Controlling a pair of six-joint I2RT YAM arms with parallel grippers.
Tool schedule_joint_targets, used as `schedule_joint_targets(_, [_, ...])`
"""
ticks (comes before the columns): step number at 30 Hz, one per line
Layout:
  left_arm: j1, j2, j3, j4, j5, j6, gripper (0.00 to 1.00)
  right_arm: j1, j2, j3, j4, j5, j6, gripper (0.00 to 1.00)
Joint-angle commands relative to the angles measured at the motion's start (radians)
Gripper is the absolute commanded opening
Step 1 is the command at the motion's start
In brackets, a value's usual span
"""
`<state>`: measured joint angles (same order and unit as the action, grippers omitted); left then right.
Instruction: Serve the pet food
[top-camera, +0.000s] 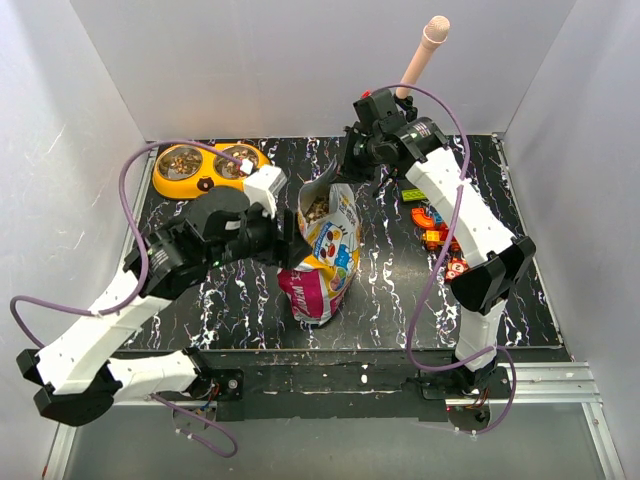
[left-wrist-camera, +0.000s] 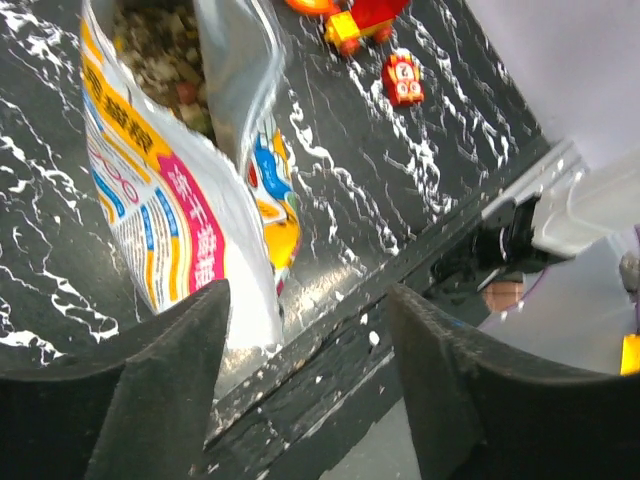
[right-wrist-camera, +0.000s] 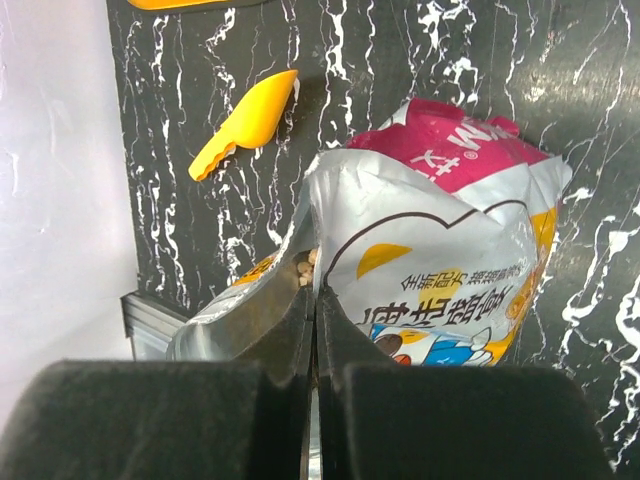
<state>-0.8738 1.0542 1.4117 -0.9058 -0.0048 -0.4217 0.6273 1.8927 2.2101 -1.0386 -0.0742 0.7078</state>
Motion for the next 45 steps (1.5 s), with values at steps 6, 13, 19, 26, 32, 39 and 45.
schedule_joint_targets(6, [-0.002,0.268,0.185,-0.073,-0.212,0.061,0.8,-0.017,-0.107,0.054,-0.034,0.007,0.173,0.01])
schedule_joint_targets(13, [-0.004,0.325,0.207,-0.116,-0.238,0.049,0.72,-0.023,-0.132,0.049,-0.046,0.04,0.219,0.01])
schedule_joint_targets(19, [-0.005,0.331,0.141,0.002,-0.152,0.101,0.23,-0.02,-0.185,-0.01,-0.055,0.103,0.295,0.01])
schedule_joint_targets(26, [-0.002,0.211,0.105,0.09,-0.02,0.403,0.0,-0.115,-0.262,-0.067,0.065,-0.002,-0.002,0.09])
schedule_joint_targets(32, [0.027,0.227,0.179,0.021,0.205,0.639,0.0,-0.135,-0.36,-0.09,0.058,-0.213,-0.25,0.66])
schedule_joint_targets(39, [0.048,0.106,0.052,0.119,0.348,0.635,0.0,-0.132,-0.7,-0.701,0.634,-0.571,-0.771,0.68])
schedule_joint_targets(45, [0.052,-0.058,-0.102,0.295,0.312,0.618,0.0,-0.113,-0.667,-0.719,0.574,-0.7,-1.272,0.55])
